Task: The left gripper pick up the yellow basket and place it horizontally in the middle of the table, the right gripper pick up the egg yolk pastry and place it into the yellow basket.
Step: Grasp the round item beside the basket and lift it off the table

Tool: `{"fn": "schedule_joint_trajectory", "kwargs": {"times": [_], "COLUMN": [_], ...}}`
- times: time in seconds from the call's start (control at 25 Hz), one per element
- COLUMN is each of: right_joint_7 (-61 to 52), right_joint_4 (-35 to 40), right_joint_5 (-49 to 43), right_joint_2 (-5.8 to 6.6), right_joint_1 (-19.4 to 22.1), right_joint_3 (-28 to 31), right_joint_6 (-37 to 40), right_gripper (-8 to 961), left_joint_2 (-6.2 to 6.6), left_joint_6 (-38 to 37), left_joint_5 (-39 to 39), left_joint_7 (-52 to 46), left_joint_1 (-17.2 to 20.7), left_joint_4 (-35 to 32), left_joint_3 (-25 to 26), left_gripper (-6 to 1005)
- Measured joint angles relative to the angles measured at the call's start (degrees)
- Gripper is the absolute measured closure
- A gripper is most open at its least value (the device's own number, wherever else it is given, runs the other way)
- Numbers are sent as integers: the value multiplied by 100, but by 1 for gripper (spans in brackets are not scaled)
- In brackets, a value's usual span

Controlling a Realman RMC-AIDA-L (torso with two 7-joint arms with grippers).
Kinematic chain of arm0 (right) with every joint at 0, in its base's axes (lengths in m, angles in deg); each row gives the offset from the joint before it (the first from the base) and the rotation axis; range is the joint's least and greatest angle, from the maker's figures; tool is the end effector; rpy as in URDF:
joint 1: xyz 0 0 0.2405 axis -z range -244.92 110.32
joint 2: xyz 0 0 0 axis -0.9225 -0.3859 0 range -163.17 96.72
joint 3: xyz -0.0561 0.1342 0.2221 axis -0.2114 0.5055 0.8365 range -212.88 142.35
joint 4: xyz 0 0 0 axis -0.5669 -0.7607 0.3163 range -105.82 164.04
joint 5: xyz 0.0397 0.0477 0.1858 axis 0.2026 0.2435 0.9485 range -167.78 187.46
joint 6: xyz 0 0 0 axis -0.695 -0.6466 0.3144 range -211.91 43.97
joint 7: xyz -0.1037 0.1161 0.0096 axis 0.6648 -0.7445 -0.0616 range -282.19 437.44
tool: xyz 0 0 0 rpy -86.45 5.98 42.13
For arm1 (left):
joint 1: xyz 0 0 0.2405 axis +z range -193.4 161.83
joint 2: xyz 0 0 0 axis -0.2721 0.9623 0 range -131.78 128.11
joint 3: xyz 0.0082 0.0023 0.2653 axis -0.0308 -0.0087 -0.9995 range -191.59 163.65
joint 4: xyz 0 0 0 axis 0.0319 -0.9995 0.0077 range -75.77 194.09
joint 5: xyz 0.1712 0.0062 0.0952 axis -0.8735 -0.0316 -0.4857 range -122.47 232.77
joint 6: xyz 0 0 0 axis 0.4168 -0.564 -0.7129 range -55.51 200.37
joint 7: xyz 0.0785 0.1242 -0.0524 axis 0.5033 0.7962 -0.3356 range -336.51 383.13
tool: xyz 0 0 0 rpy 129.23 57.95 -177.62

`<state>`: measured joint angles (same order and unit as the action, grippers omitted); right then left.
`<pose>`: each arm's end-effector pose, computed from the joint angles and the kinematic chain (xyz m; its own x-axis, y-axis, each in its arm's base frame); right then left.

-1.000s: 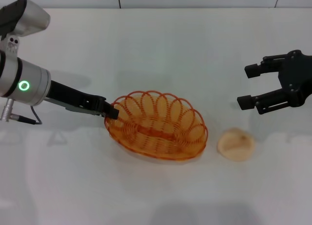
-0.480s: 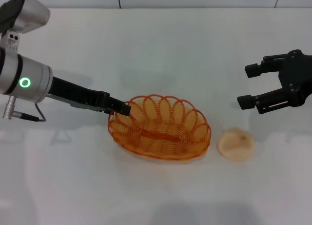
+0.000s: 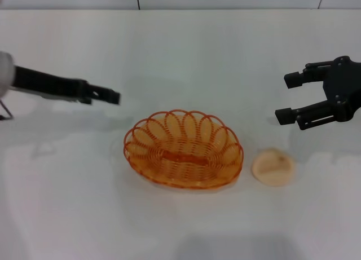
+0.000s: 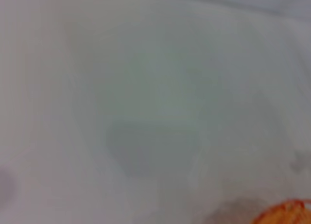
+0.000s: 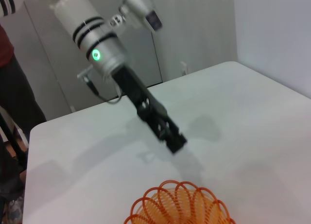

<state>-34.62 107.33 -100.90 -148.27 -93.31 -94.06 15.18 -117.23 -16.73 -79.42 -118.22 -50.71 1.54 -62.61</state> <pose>0.1806 0.3200 0.0525 0.9189 -0.2853 -0.2724 -0.3291 -0.9352 -0.1309 -0.2509 0.3643 0.0311 0.4250 0.8750 0.2320 0.9033 -0.3932 -0.1718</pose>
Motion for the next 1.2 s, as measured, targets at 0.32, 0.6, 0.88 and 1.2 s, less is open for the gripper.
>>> {"fn": "schedule_joint_trajectory", "kwargs": {"times": [0.32, 0.6, 0.88, 1.2], "right_joint_7": [-106, -342, -621, -913], "right_joint_4": [0, 111, 248, 418], "right_joint_5": [-67, -313, -785, -1195], "right_joint_2": [15, 32, 15, -2], "right_joint_1": [4, -79, -352, -578], "right_joint_3": [8, -44, -130, -351], "right_joint_6": [3, 16, 147, 173], "right_gripper": [81, 81, 80, 80], "left_joint_2": [133, 229, 466, 728], "left_joint_6": [-47, -314, -1034, -1615], "left_joint_5": [802, 1752, 1797, 1172], "left_joint_7": [685, 1429, 1986, 2284], "left_joint_1": [274, 283, 58, -316], "left_joint_4": [-732, -728, -732, -642], "left_joint_3": [293, 458, 435, 422], "left_gripper": [137, 140, 141, 143]}}
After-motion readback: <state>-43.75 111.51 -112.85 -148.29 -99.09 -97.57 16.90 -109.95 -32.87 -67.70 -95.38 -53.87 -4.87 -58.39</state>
